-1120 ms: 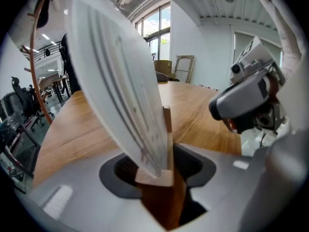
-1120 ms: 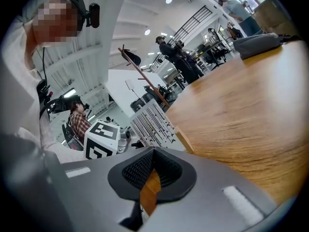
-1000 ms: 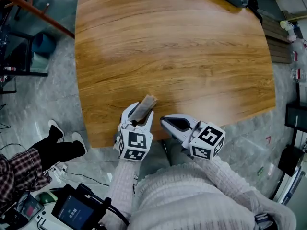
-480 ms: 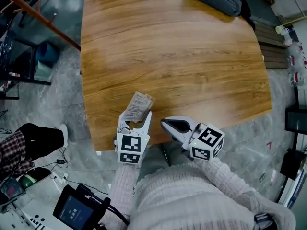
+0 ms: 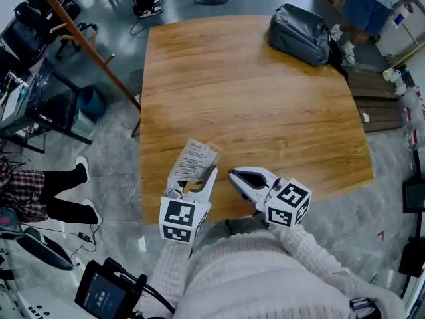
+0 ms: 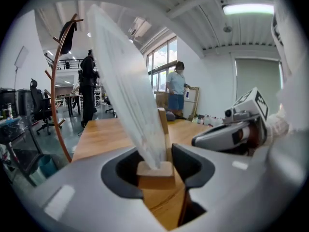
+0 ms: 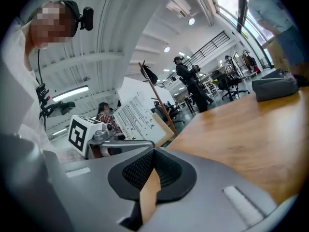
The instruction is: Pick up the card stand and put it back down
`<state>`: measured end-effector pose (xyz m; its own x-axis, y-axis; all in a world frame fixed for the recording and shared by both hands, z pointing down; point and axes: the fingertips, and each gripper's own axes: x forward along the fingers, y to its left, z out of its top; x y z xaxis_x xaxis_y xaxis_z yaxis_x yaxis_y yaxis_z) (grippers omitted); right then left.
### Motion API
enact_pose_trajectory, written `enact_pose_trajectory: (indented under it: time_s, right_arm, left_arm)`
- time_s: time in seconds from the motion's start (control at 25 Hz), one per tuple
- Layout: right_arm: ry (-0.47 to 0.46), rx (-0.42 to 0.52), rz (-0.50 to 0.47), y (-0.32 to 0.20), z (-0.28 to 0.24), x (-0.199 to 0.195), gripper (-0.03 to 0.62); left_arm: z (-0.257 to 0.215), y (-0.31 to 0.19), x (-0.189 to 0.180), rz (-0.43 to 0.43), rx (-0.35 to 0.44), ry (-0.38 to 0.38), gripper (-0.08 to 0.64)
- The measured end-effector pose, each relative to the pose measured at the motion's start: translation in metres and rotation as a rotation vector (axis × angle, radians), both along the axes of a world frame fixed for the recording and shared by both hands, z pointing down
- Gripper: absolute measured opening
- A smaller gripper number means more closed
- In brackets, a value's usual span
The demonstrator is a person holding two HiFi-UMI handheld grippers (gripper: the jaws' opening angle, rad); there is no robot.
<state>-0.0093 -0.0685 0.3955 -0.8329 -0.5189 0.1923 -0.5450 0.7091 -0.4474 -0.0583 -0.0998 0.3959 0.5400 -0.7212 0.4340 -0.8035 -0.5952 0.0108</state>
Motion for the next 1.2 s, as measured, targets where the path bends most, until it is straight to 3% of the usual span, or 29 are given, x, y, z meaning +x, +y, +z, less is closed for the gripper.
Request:
enact_pose_trajectory:
  time_s: [0.36, 0.72, 1.04, 1.2]
  right_arm:
    - [-0.021, 0.156, 0.015, -0.017, -0.052, -0.001, -0.002]
    - [-0.022, 0.151, -0.01, -0.005, -0.048, -0.006, -0.002]
    - [-0.023, 0.152, -0.016, -0.004, -0.048, -0.009, -0.002]
    - [-0.021, 0.148, -0.016, -0.001, -0.048, -0.009, -0.002]
  left_arm:
    - [-0.039, 0.01, -0.007, -0.016, 0.08, 0.054, 0.187]
    - [-0.044, 0.022, -0.013, -0.047, 0.088, 0.084, 0.187]
    - [-0.034, 0.025, -0.011, -0.036, 0.068, 0.059, 0.186]
    - [-0.033, 0.027, -0.008, -0.033, 0.043, 0.089, 0.186]
